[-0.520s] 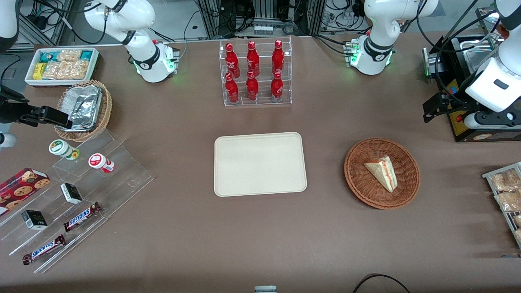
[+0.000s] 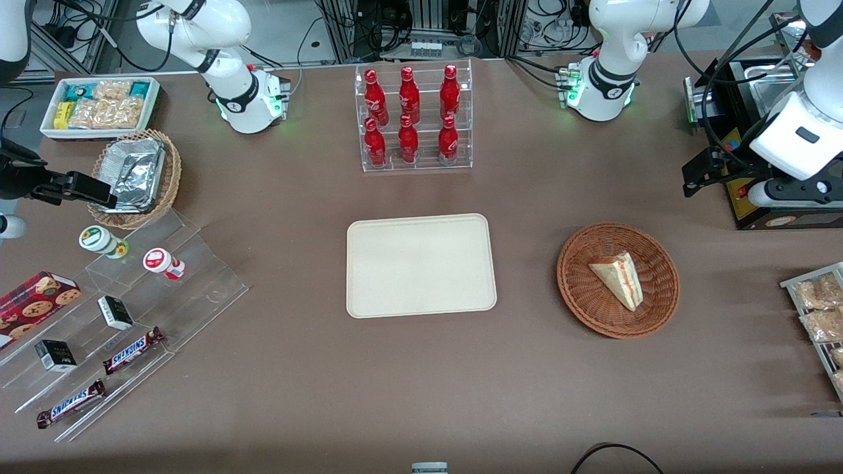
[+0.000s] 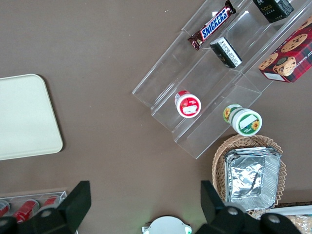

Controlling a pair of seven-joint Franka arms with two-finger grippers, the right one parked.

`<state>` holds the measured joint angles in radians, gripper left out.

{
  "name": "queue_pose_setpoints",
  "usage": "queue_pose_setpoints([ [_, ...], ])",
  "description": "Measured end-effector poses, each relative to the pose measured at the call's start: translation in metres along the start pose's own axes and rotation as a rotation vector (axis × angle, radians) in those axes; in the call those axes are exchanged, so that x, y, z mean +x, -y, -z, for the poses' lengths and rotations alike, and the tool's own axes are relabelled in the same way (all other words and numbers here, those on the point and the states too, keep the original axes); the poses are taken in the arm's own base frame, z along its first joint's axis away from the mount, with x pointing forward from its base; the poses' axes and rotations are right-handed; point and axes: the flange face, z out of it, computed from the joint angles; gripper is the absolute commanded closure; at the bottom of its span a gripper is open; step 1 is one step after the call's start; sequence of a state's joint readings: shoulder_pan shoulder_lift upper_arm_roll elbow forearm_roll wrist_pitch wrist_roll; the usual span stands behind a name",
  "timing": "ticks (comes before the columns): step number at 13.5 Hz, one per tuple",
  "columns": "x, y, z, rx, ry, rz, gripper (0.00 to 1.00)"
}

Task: Place sandwich from basket to tray
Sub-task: 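Move the left gripper over the wicker basket toward the wrapped sandwich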

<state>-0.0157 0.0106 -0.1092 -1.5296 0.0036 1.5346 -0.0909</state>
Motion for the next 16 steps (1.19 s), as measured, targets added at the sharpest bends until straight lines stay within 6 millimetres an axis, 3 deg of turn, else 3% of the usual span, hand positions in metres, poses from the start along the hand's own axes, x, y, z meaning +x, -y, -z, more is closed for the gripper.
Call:
queue_pose_setpoints([
  [4, 0.002, 0.000, -0.010, 0.002, 0.019, 0.032, 0.00],
  [7, 0.012, -0.001, -0.034, 0.001, 0.019, 0.106, 0.00],
  [10, 0.023, -0.006, -0.081, 0.000, 0.018, 0.171, 0.00],
  [16, 0.019, -0.001, -0.170, 0.001, 0.022, 0.302, 0.00],
])
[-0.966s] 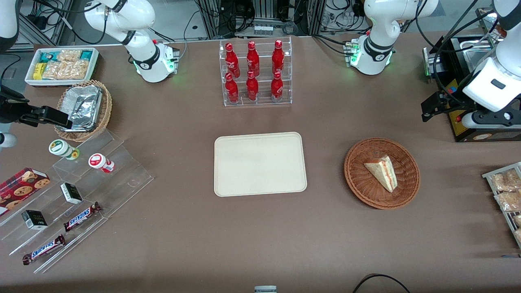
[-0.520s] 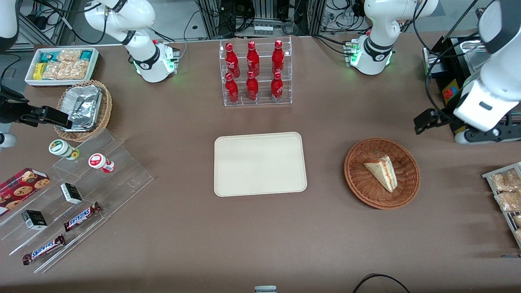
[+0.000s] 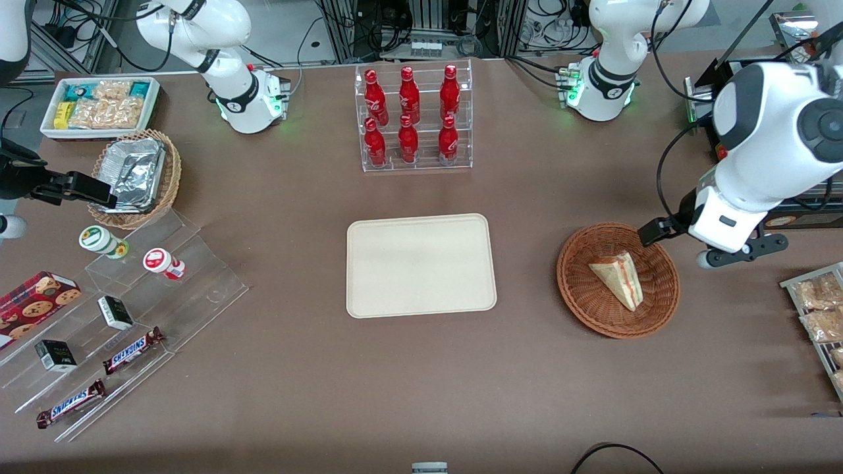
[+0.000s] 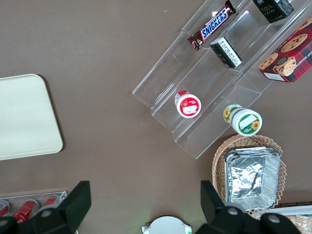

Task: Place sandwich from basket to tray
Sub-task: 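Move the left gripper over the wicker basket toward the wrapped sandwich, then lower the left gripper and grasp the wrapped sandwich by its edge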

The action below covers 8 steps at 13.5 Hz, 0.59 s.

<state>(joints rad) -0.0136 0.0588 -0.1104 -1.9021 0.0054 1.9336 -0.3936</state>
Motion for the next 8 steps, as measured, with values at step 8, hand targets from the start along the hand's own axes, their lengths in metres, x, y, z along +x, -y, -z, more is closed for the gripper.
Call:
queue_pose_setpoints([
  [8, -0.013, 0.009, -0.102, -0.035, -0.063, 0.141, 0.00],
])
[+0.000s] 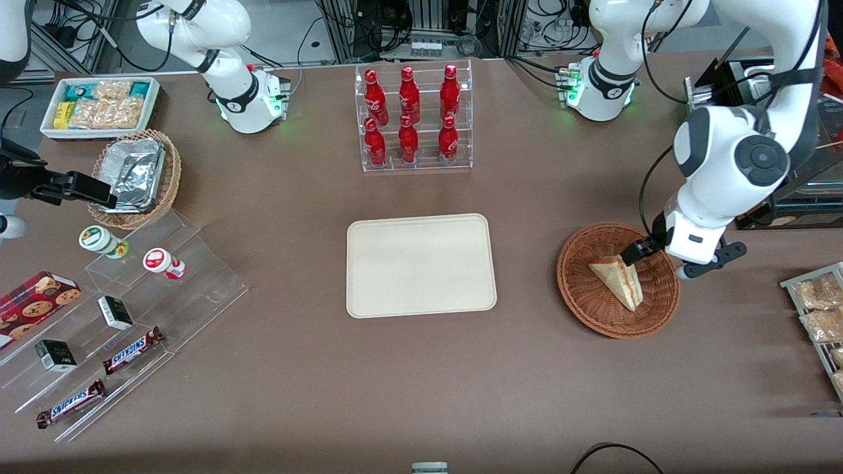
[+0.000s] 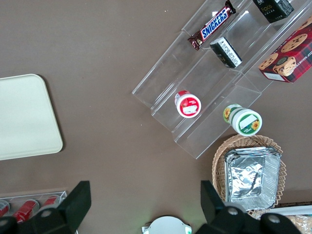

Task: Place sandwich from basket to tray
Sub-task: 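Lower the left gripper and grasp the wrapped sandwich by its edge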

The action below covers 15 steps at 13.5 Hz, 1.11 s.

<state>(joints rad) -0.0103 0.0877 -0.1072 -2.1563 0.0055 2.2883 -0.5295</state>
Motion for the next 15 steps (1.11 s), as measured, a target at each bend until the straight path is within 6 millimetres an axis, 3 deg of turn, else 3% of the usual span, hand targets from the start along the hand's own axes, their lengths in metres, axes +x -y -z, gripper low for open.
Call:
queue_pose_setpoints([
  [2, -0.004, 0.002, -0.015, 0.004, 0.009, 0.005, 0.00],
  [15, -0.004, 0.002, -0.064, 0.005, 0.029, 0.012, 0.00],
])
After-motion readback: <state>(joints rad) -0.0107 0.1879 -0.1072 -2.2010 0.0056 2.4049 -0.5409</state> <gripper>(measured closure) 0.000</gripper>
